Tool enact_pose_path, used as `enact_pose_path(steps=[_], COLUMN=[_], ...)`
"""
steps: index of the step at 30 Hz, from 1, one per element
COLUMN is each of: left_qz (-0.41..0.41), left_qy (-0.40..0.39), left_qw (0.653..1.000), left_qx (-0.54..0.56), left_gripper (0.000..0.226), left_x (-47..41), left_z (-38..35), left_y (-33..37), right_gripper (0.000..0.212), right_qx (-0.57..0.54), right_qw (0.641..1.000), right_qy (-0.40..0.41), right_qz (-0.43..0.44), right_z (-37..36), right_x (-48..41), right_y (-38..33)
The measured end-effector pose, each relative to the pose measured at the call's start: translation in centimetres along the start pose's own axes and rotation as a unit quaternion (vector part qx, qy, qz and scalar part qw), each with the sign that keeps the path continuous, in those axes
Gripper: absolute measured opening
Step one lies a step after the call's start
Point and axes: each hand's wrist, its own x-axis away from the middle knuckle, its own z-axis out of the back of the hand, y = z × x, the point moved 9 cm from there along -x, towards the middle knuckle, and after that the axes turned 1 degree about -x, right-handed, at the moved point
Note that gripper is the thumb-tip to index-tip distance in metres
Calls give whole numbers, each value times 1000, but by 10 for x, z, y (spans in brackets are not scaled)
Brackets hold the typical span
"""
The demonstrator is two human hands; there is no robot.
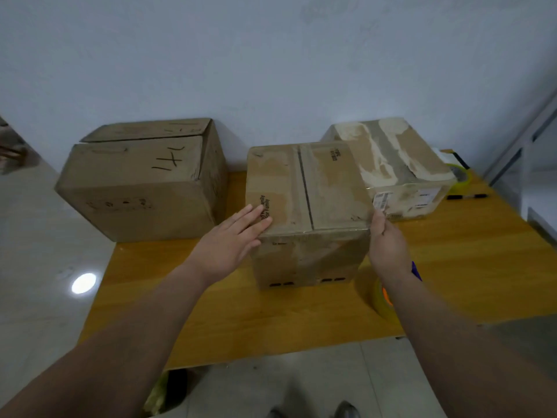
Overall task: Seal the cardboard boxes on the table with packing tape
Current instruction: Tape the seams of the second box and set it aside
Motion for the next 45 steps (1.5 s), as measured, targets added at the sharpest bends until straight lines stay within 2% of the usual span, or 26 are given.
enact_pose_path(steps=[6, 8, 16, 20, 23, 25, 29, 32, 34, 37, 38, 41, 43, 45], left_qz=[-31, -35, -48, -59, -56, 8, 222, 262, 224, 100, 67, 11, -24, -64], left_qy=[36, 51, 71, 14, -55, -56, -72, -99, -100, -115, -133, -140, -104, -50], left_qw=[997, 995, 992, 989, 987, 991, 970, 950, 950, 982, 986, 990, 992, 993], left_qx=[62, 82, 97, 133, 141, 120, 73, 140, 192, 110, 72, -30, -63, -80], left_gripper=[52, 51, 46, 61, 55, 52, 54, 57, 69, 102, 102, 78, 70, 66], left_x=[2, 6, 28, 23, 22, 28, 64, 86, 91, 86, 85, 82, 76, 69], left_z=[7, 10, 13, 12, 11, 15, 19, 14, 12, 16, 15, 18, 28, 38], left_y=[3, 9, 76, 113, 112, 85, 1, -20, -12, 2, 3, -7, -9, -1], right_gripper=[85, 89, 84, 77, 65, 59, 48, 27, 22, 24, 24, 28, 28, 49], right_qx=[-40, -39, -36, -40, -41, -20, 97, 150, 197, 278, 298, 312, 266, 236], right_qw=[978, 972, 985, 990, 994, 995, 992, 985, 976, 955, 949, 945, 956, 962], right_qy=[48, 49, -45, -64, -72, -78, -82, -75, -76, -65, -53, -19, -42, -78], right_qz=[-198, -226, -164, -119, -74, -57, -14, 32, 56, 85, 88, 93, 114, 113], right_z=[-13, -17, -61, -56, -46, -39, -23, -15, -11, -12, -12, -12, -19, -26], right_x=[6, 16, 51, 67, 66, 59, 42, 28, 17, 2, 0, 2, 11, 24], right_y=[13, 9, -24, -23, -20, -19, -28, -45, -59, -78, -83, -93, -98, -92])
